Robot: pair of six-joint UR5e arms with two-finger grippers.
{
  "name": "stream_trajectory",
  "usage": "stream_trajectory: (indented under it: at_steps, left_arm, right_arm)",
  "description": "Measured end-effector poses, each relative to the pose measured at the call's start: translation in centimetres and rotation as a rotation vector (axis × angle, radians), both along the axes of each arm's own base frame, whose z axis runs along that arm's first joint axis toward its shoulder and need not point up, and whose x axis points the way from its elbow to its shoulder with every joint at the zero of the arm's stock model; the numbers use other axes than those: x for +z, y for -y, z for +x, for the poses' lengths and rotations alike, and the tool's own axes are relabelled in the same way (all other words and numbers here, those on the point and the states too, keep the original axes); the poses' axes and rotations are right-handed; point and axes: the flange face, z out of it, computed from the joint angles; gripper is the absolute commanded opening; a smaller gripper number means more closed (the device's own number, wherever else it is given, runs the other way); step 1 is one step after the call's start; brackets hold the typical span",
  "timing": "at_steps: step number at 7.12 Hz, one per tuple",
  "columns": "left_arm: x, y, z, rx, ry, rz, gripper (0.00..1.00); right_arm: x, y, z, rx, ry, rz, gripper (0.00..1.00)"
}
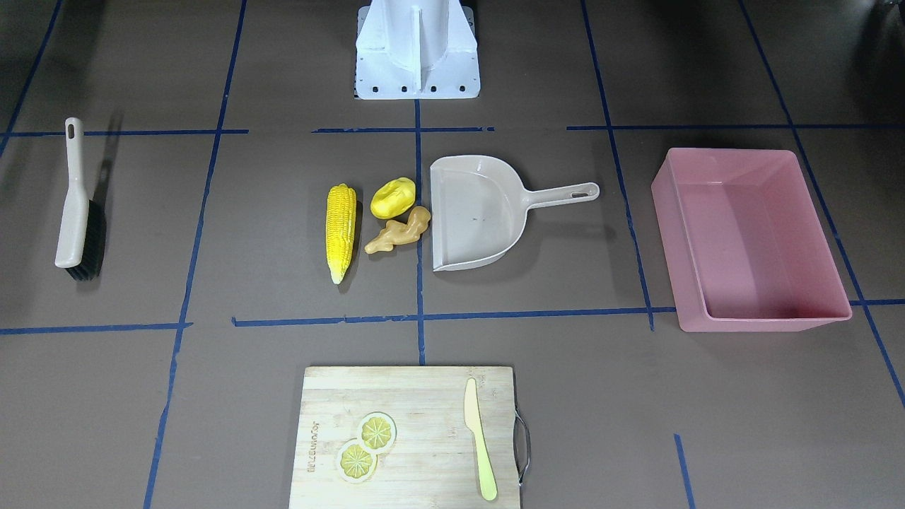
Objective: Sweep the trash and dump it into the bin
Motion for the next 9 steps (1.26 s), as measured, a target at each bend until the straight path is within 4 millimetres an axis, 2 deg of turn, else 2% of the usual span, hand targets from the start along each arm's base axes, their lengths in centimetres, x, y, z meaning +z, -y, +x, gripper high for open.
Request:
stream_trajectory:
  at_steps: [3, 5, 7, 8, 9]
  left_arm:
    - [1.0, -1.3, 0.4, 0.012, -0.011, -0.005, 1.00]
    - [0.5, -1.6, 0.4, 0.013, -0.014, 0.012, 1.00]
    - [-3.5, -2.8, 1.3, 0.028, -0.066, 0.089, 1.00]
    - [-6.4, -3.0, 4.0, 0.081, -0.105, 0.159, 1.00]
    - [-9.4, -3.1, 8.1, 0.167, -0.136, 0.255, 1.00]
  right_arm:
    - [1.2, -2.0, -0.1, -0.003, 0.021, 0.077, 1.00]
    - [-0.1, -2.4, -0.7, -0.014, 0.087, 0.108, 1.00]
    - [-1.5, -2.0, -2.3, -0.026, 0.109, 0.106, 1.00]
    - [-2.3, -1.9, -4.5, -0.022, 0.112, 0.066, 1.00]
    - [-3.7, -2.1, -6.6, -0.018, 0.104, 0.049, 1.00]
